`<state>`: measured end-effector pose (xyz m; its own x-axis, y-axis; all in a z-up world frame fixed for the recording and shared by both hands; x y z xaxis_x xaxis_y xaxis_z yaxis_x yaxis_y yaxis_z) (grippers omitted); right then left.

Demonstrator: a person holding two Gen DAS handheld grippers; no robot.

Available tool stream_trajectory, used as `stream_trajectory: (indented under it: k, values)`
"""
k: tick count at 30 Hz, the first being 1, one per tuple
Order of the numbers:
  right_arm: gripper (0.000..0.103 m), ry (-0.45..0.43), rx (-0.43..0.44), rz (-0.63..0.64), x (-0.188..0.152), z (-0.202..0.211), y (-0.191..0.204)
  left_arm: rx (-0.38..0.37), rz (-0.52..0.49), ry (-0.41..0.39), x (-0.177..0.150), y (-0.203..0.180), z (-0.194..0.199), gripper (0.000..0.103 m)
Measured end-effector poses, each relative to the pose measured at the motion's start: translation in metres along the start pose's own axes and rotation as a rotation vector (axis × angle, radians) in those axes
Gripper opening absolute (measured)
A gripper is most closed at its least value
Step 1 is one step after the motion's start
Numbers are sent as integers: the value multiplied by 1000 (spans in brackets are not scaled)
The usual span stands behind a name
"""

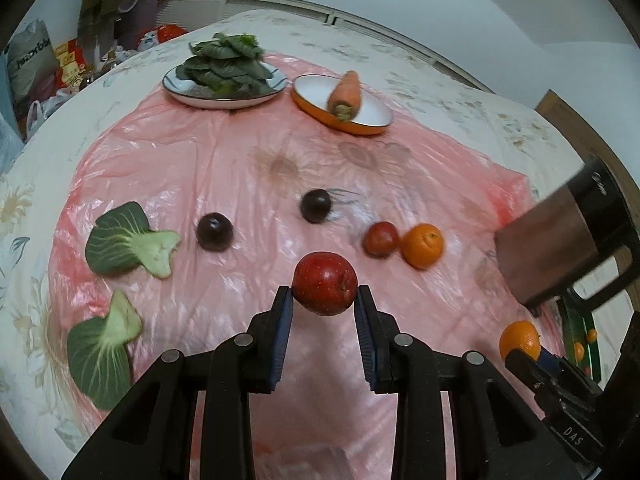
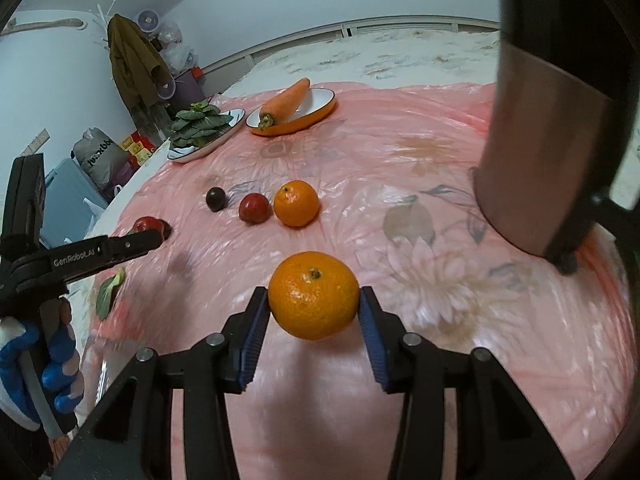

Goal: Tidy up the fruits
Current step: 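Carry the red apple and orange over the green tray with both grippers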

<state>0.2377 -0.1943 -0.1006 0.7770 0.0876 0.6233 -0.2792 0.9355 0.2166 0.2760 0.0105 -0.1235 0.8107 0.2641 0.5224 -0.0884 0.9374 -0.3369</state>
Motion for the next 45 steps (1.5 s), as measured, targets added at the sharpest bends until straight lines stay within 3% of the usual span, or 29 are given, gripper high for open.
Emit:
stream_trajectory:
  k: [9,18,35,45]
  values:
    - [57,-17,-41,-20,-31,50,-23,-39,-81,15,-32,-43,20,27]
    - [57,-43,-145,-89,-59,103,-84,-128,-157,59,-67,-115,25,27]
    - [57,-140,-375,-266,-86,188,-243,-347,-425,183,-133,-316,6,27]
    - [57,-188,-470,-323,-81,209,-322,-388,-566,177,-143,-420,-28,27]
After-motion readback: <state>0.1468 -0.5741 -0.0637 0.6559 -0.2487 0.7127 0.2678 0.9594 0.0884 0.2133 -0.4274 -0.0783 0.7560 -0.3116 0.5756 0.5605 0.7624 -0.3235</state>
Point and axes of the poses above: each gripper's, at about its wrist camera, not at the fingertips, and z roughly against the way its jaws point, y to its left, x to its top, the point moved 7 cm from there along -z, roughly the way its jaws point, and after that the axes turned 4 degrees about z, right-handed, at the moved point
